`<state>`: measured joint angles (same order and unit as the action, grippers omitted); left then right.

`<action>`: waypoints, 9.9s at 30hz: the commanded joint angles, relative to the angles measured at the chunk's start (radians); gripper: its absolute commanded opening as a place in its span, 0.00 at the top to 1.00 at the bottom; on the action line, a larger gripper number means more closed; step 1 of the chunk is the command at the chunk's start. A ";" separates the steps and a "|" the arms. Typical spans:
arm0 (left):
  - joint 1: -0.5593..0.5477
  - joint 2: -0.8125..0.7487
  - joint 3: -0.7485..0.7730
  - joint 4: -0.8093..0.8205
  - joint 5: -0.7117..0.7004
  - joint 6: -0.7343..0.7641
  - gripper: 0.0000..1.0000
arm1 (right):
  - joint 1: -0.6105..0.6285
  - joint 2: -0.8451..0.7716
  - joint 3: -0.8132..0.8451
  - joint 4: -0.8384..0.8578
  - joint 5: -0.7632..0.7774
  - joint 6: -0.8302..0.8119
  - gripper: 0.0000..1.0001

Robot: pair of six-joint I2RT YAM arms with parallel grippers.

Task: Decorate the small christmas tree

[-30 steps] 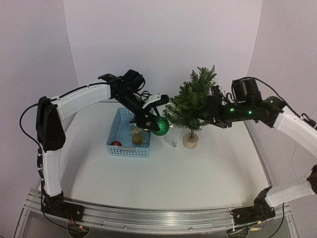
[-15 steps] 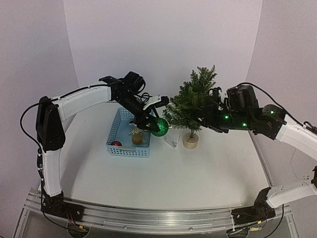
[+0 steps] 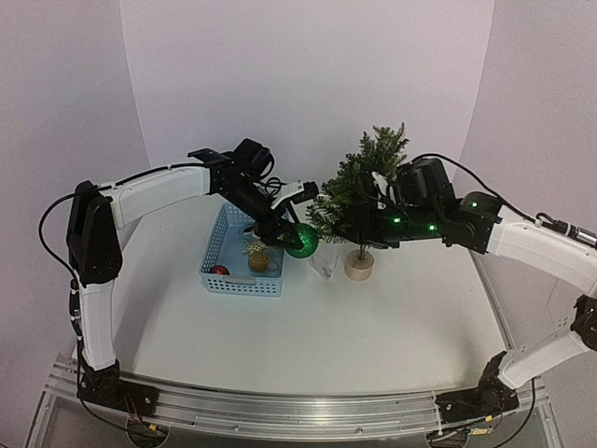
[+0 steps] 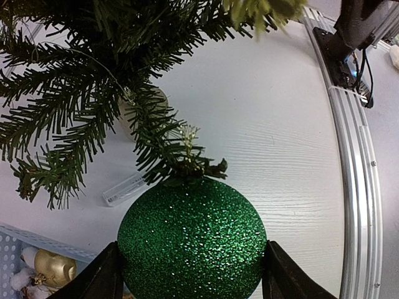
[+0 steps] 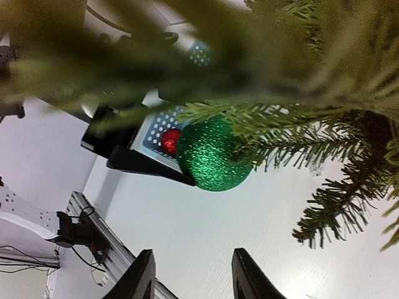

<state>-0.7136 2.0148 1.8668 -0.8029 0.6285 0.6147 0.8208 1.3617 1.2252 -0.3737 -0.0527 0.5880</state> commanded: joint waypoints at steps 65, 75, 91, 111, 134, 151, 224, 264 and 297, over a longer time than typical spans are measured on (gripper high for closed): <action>0.031 -0.050 0.074 -0.046 0.100 0.000 0.16 | 0.085 0.046 0.123 0.099 0.121 -0.007 0.60; 0.112 -0.059 0.146 -0.090 0.133 -0.001 0.16 | 0.085 0.078 0.194 0.101 -0.080 -0.099 0.58; 0.230 -0.001 -0.059 -0.076 -0.110 0.060 0.18 | 0.085 0.102 0.236 0.102 -0.124 -0.139 0.55; 0.204 0.162 -0.165 0.062 -0.158 0.525 0.28 | 0.084 0.114 0.239 0.104 -0.133 -0.139 0.54; 0.197 0.152 -0.143 0.097 -0.202 0.439 0.77 | 0.086 0.103 0.233 0.105 -0.140 -0.141 0.53; 0.212 -0.065 -0.114 -0.069 -0.180 0.493 0.67 | 0.085 0.107 0.263 0.105 -0.151 -0.168 0.53; 0.048 0.037 0.440 -0.056 -0.050 0.247 0.95 | 0.046 -0.205 0.231 -0.057 0.512 -0.202 0.42; 0.029 0.010 -0.031 0.600 -0.530 0.297 1.00 | -0.167 -0.248 0.095 -0.177 0.426 -0.147 0.40; -0.028 -0.042 0.053 0.328 -0.531 0.246 1.00 | -0.168 -0.313 0.088 -0.177 0.446 -0.157 0.40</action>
<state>-0.7340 2.0411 1.8923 -0.4533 0.1163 0.8566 0.6567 1.0634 1.3064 -0.5636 0.3893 0.4349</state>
